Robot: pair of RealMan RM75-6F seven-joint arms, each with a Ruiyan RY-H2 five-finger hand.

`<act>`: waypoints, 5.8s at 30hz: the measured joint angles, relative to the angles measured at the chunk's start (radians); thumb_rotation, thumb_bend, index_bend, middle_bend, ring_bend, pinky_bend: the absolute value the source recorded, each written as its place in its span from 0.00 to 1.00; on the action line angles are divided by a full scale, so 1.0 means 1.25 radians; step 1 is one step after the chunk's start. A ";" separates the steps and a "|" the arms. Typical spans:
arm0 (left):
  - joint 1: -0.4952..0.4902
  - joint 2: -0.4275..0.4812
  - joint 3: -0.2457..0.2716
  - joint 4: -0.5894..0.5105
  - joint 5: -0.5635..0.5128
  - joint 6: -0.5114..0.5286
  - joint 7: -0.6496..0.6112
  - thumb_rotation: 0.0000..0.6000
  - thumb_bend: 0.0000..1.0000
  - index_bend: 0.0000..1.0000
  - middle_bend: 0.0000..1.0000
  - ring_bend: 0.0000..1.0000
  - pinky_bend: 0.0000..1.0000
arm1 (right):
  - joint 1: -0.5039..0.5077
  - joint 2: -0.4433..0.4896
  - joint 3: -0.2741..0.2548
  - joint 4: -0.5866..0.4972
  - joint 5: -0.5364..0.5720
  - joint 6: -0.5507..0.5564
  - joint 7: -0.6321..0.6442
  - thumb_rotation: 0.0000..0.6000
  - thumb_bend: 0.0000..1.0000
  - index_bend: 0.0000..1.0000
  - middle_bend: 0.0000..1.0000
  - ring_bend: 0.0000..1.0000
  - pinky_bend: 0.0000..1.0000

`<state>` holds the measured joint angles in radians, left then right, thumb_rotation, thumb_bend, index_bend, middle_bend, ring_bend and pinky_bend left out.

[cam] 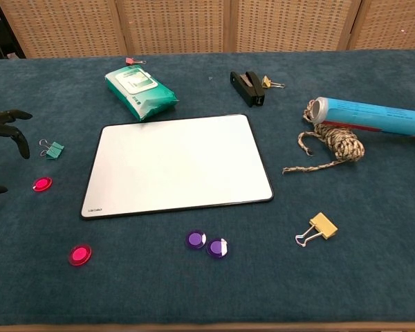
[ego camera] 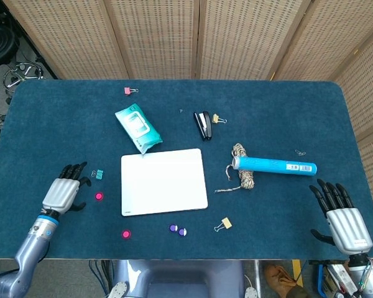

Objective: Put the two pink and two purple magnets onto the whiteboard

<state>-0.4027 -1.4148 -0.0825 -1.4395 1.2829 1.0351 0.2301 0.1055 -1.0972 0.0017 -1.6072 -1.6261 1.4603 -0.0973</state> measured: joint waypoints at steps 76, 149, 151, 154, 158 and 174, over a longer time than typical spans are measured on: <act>-0.223 -0.163 -0.114 0.009 -0.210 -0.073 0.226 1.00 0.36 0.52 0.00 0.00 0.00 | 0.001 0.021 0.014 -0.002 0.043 -0.010 0.051 1.00 0.00 0.00 0.00 0.00 0.00; -0.286 -0.240 0.033 -0.146 -0.051 -0.144 0.235 1.00 0.25 0.42 0.00 0.00 0.00 | 0.003 0.027 0.021 0.001 0.065 -0.023 0.066 1.00 0.00 0.00 0.00 0.00 0.00; -0.289 -0.248 0.031 -0.145 -0.071 -0.141 0.254 1.00 0.25 0.42 0.00 0.00 0.00 | 0.003 0.027 0.022 0.001 0.066 -0.024 0.067 1.00 0.00 0.00 0.00 0.00 0.00; -0.292 -0.256 0.031 -0.145 -0.091 -0.135 0.272 1.00 0.25 0.42 0.00 0.00 0.00 | 0.003 0.028 0.021 0.001 0.066 -0.024 0.069 1.00 0.00 0.00 0.00 0.00 0.00; -0.297 -0.259 0.035 -0.146 -0.101 -0.135 0.273 1.00 0.25 0.42 0.00 0.00 0.00 | 0.003 0.029 0.022 0.001 0.066 -0.023 0.073 1.00 0.00 0.00 0.00 0.00 0.00; -0.303 -0.274 0.044 -0.139 -0.120 -0.121 0.287 1.00 0.29 0.51 0.00 0.00 0.00 | 0.003 0.031 0.022 0.002 0.066 -0.022 0.080 1.00 0.00 0.00 0.00 0.00 0.00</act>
<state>-0.7815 -1.7579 -0.0280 -1.6136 1.1331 0.8839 0.5882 0.1087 -1.0584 0.0295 -1.6047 -1.5439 1.4325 0.0021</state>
